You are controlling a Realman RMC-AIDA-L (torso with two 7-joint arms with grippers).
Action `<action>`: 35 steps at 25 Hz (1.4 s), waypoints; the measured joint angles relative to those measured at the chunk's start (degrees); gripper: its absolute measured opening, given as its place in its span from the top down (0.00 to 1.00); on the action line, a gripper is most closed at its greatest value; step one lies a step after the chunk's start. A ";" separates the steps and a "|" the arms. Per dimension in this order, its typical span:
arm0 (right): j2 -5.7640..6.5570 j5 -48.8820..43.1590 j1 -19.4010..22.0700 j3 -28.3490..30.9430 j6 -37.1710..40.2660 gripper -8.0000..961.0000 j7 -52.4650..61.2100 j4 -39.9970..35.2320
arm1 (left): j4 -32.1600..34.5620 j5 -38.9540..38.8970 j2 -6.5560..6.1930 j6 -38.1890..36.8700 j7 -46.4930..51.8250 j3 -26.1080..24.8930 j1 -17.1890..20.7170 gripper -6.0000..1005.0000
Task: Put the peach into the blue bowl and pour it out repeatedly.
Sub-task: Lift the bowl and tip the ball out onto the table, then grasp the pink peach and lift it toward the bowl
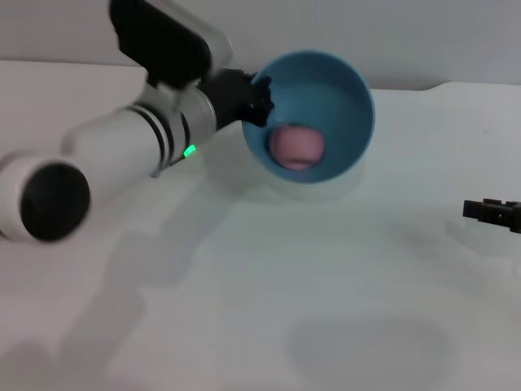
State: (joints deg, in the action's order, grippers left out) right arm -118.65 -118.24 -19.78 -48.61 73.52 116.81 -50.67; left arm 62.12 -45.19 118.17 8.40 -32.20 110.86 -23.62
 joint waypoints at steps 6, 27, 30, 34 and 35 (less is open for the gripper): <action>0.00 -0.05 -0.23 0.01 -0.60 0.48 -0.01 0.18 | -5.62 0.02 0.39 -14.54 -7.81 8.17 0.26 0.99; -0.01 -0.06 -0.52 -1.43 -0.08 0.46 -0.39 1.34 | -10.40 -0.26 0.91 -47.26 -35.49 26.86 3.12 0.99; -0.01 -0.06 -0.53 -2.03 -0.08 0.46 -0.40 1.45 | -10.52 -0.19 0.88 -47.21 -32.77 26.59 3.06 0.99; -0.05 0.13 -0.77 -2.80 0.07 0.46 -0.42 1.47 | -9.93 -0.44 0.70 -47.07 -26.26 24.83 3.38 0.99; -0.05 0.18 -0.90 -3.50 0.10 0.46 -0.42 1.50 | -9.50 -0.47 0.59 -46.70 -22.96 23.76 3.49 0.99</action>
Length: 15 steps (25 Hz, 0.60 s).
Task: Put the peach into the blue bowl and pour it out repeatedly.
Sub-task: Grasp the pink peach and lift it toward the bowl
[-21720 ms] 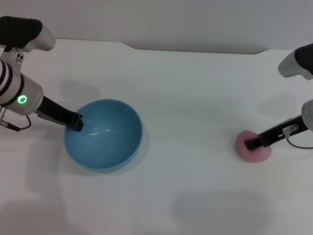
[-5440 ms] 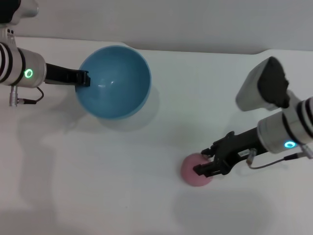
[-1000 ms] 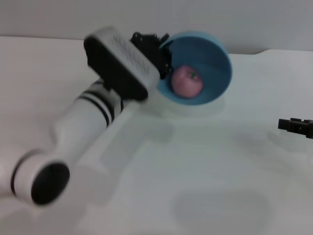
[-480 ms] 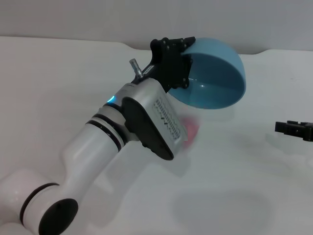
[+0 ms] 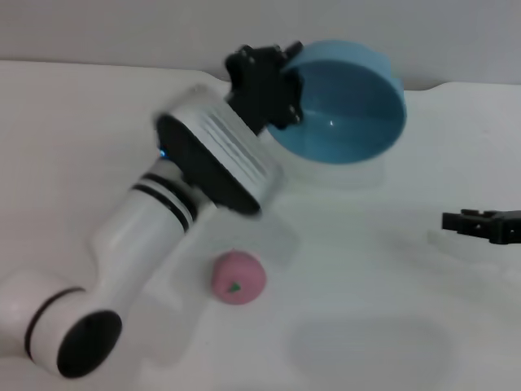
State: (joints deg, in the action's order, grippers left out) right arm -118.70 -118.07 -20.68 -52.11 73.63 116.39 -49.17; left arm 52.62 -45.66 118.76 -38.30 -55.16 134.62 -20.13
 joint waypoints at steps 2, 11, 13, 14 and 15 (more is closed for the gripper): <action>-0.02 0.01 -0.25 -1.45 0.04 0.46 -0.01 0.05 | 0.85 -0.02 -0.15 1.43 5.48 -2.58 0.11 0.99; -0.02 0.26 -3.08 -7.62 -0.37 0.45 -0.14 1.79 | 9.66 -0.03 -0.74 42.72 24.62 -27.60 -3.98 0.99; -0.07 0.26 -4.14 -8.88 -0.52 0.45 -0.74 2.31 | 10.07 -0.05 -0.72 54.67 25.09 -33.29 -6.45 0.99; -0.09 0.27 -4.63 -9.53 -0.58 0.45 -1.11 2.54 | 10.05 -0.08 -0.72 58.44 25.20 -35.30 -7.29 0.99; -0.12 0.29 -5.19 -10.35 -0.54 0.45 -1.56 2.85 | 9.92 -0.16 -0.72 62.71 25.40 -37.82 -8.19 0.99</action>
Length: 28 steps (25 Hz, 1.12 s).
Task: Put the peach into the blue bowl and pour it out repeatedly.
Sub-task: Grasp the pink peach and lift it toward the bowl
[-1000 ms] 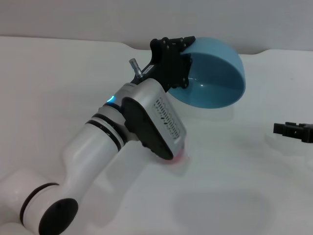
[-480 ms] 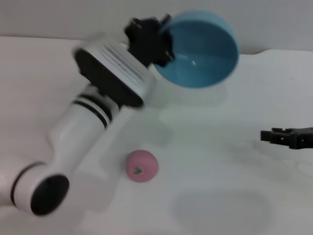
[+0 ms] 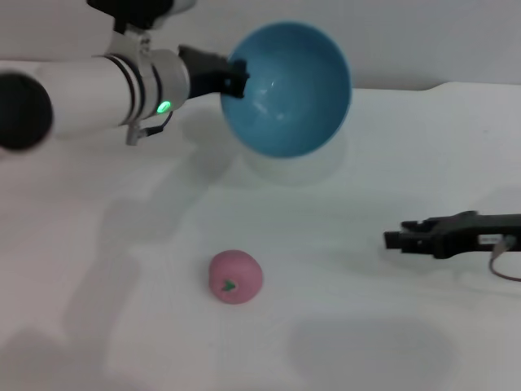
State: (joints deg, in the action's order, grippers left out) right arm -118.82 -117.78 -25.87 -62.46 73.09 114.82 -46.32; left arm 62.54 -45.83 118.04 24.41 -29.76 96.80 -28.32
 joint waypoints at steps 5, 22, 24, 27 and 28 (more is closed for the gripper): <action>-0.09 0.09 -3.91 -6.17 -0.27 0.44 -0.83 2.24 | -0.39 -0.97 0.01 15.49 0.41 -10.85 -2.42 0.99; -0.53 14.86 -15.86 -35.05 -16.07 0.43 -4.38 5.31 | 0.38 6.01 -1.60 40.60 0.41 -37.02 -1.53 0.99; -0.62 16.41 -16.91 -38.64 -19.30 0.42 -4.40 5.50 | 0.38 6.50 -1.33 40.79 0.40 -37.44 -1.32 0.99; -0.72 21.07 -17.64 -45.17 -25.30 0.39 -4.40 5.52 | 0.39 6.62 -1.15 40.94 0.26 -37.54 -1.21 0.99; -0.74 22.90 -17.73 -47.18 -27.29 0.40 -4.40 5.53 | 0.39 6.63 -1.13 41.02 0.22 -37.56 -1.20 1.00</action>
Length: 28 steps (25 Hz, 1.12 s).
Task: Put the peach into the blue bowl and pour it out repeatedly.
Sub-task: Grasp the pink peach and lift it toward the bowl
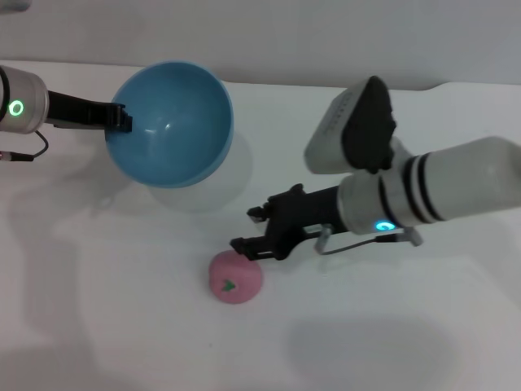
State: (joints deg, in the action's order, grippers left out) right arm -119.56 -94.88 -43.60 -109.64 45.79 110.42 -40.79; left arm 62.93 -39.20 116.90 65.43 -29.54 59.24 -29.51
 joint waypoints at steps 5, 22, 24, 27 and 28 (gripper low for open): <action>-0.21 5.61 -0.06 -10.20 -7.53 0.42 0.00 -0.30 | 0.01 0.01 0.00 0.11 -0.17 0.06 -0.01 0.99; -0.23 11.91 2.32 -20.47 -16.16 0.51 0.12 0.83 | -0.41 -0.01 0.45 -0.05 -2.70 0.79 -0.55 0.99; -0.23 11.88 2.18 -20.58 -16.59 0.52 0.12 0.93 | -0.41 -0.03 0.52 -0.09 -2.72 1.15 -0.55 0.99; -0.23 11.84 2.15 -20.64 -17.39 0.54 0.11 1.39 | -0.41 -0.07 0.60 -0.13 -2.72 1.66 -0.55 0.99; -0.23 11.84 2.13 -20.65 -17.38 0.54 0.11 1.59 | -0.42 -0.08 0.61 -0.13 -2.72 1.67 -0.55 0.99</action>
State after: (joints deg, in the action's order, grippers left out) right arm -119.79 -83.04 -41.47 -130.29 28.41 110.53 -39.20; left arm 62.52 -39.28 117.52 65.30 -32.26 60.91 -30.06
